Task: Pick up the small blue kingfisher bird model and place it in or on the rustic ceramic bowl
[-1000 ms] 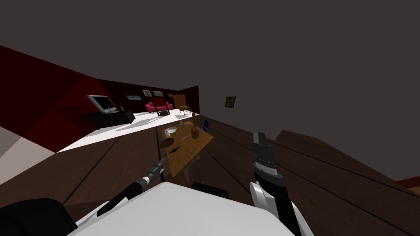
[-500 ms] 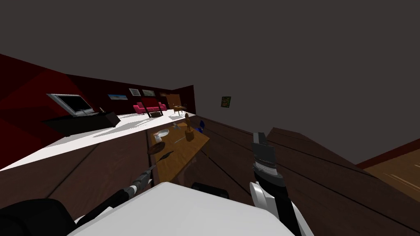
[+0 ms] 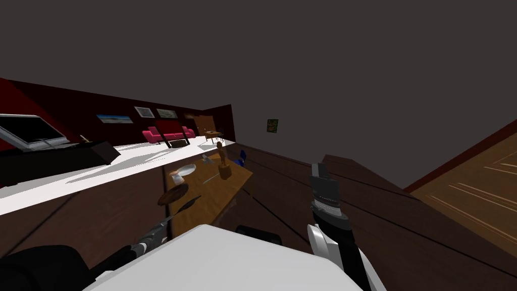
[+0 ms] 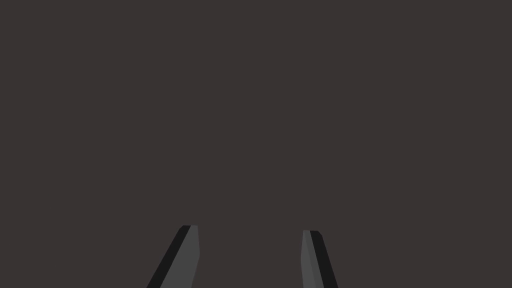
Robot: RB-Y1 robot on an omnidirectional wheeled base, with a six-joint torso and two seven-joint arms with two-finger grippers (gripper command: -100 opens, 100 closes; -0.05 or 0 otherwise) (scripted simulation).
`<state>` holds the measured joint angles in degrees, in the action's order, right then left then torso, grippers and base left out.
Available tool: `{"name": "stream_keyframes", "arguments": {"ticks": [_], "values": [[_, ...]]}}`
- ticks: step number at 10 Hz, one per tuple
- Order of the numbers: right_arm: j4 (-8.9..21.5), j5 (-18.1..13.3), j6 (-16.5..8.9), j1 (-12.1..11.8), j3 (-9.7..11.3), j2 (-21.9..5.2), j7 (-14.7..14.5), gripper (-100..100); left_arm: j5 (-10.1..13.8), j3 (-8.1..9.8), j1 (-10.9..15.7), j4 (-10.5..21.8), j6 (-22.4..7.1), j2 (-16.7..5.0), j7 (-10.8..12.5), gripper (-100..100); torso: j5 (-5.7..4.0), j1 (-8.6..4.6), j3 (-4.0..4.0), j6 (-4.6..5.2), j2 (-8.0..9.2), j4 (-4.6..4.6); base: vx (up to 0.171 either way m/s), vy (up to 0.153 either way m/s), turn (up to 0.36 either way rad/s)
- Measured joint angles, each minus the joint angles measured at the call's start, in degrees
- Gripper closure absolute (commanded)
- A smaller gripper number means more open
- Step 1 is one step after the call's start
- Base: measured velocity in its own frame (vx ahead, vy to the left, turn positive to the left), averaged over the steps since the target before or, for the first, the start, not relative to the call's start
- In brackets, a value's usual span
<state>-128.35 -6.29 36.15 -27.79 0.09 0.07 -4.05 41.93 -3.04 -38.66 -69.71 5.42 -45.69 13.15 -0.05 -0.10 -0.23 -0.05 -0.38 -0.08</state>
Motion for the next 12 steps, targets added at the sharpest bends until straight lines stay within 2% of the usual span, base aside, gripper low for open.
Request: {"name": "stream_keyframes", "arguments": {"ticks": [1,3,4,5,6,7,8,9,10,11,12], "values": [[0.00,0.00,0.00,0.00,0.00,0.00,0.00,0,1.46,-0.19,0.02,1.77,-0.30,-0.21,0.42,-100,0.02,0.05,0.00,0.02,-0.01,0.01,0.093,0.000,-0.074],[0.00,0.00,0.00,0.01,0.00,0.00,0.00,0,3.25,0.92,-0.99,3.15,-1.50,0.05,0.46,-100,0.01,0.02,0.08,0.01,0.13,0.03,0.081,-0.008,-0.102],[0.00,0.00,0.00,0.01,0.00,0.00,0.00,0,4.01,0.75,-0.71,4.32,-1.87,-0.25,0.72,-100,0.02,0.02,0.11,0.00,0.19,0.04,0.092,-0.002,-0.157],[0.00,0.00,0.00,0.01,0.00,0.00,0.00,0,4.86,1.74,-1.10,5.00,-2.79,0.43,0.53,-100,0.02,0.03,0.09,0.02,0.15,0.04,0.085,0.000,-0.059],[0.00,0.00,0.00,0.00,0.00,0.00,0.00,0,5.45,1.98,-1.17,5.68,-3.34,0.42,0.54,-100,0.02,0.03,0.10,-0.01,0.17,0.04,0.036,-0.003,0.023],[0.00,0.00,0.00,0.01,0.00,0.00,0.00,0,5.82,1.49,-1.02,6.37,-3.13,0.08,0.88,-100,0.02,0.02,0.17,-0.02,0.31,0.06,0.054,-0.016,-0.129],[0.00,0.00,0.00,0.01,0.00,0.00,0.00,0,7.15,0.31,-0.35,8.84,-2.64,-0.36,1.61,-100,0.01,-0.01,0.17,0.02,0.28,0.07,0.130,0.007,-0.205],[0.00,0.00,0.00,0.00,0.00,0.00,0.00,0,8.68,1.02,-1.08,9.73,-3.40,-0.37,2.03,-100,0.01,0.06,0.06,0.02,0.08,0.03,0.179,0.021,-0.161],[0.00,0.00,0.00,0.00,0.00,0.00,0.00,0,10.66,0.77,-1.62,11.25,-3.92,-0.81,2.78,-100,0.03,0.10,-0.05,0.01,-0.10,-0.01,0.198,0.021,-0.138],[0.00,0.00,0.00,-0.01,0.00,0.00,0.00,0,11.71,2.05,-1.61,12.56,-5.15,0.27,2.66,-100,0.04,0.10,-0.12,0.01,-0.21,-0.04,0.187,0.017,-0.166],[0.00,0.00,0.00,-0.01,0.00,0.00,0.00,0,13.32,2.06,-1.88,14.03,-5.84,0.48,2.89,-100,0.03,0.09,-0.12,0.02,-0.21,-0.05,0.154,0.043,-0.138]]}}
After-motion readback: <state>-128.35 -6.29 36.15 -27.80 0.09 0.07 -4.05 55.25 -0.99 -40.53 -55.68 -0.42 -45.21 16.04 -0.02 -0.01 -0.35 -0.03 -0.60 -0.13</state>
